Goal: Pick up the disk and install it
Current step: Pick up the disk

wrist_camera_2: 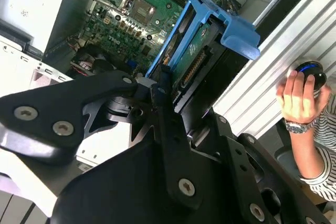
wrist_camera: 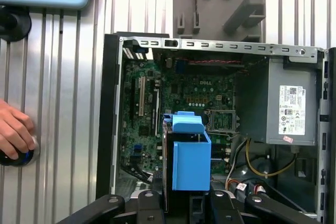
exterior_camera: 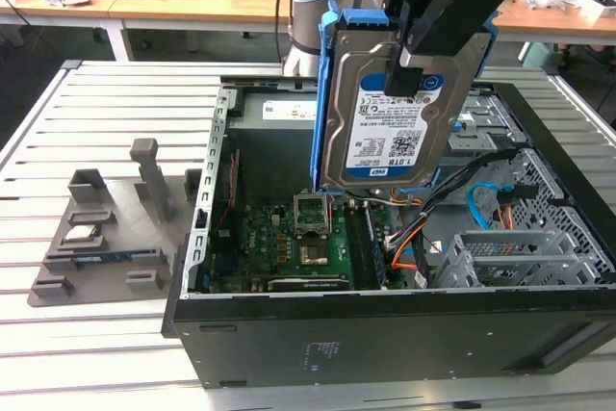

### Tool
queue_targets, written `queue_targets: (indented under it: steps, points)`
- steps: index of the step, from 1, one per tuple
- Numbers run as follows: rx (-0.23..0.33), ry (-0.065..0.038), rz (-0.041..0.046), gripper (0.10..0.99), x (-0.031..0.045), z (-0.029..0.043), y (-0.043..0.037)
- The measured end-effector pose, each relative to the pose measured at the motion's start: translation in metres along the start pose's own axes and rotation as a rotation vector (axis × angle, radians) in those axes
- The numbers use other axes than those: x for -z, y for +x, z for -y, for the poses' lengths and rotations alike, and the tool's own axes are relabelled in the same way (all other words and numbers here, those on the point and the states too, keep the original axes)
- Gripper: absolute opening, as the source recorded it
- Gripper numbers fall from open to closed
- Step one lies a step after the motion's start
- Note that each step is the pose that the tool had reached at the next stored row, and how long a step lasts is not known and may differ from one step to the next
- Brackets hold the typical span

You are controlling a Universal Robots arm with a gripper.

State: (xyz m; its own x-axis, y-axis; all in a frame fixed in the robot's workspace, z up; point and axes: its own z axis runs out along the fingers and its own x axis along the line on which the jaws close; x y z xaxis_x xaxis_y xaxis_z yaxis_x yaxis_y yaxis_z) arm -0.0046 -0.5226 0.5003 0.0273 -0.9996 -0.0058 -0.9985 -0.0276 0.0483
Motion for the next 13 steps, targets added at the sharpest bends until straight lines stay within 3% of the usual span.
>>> queue_targets:
  steps: [13]
  points:
    - [0.000,0.000,0.0000,0.349,-0.0002,-0.0007,0.0254]
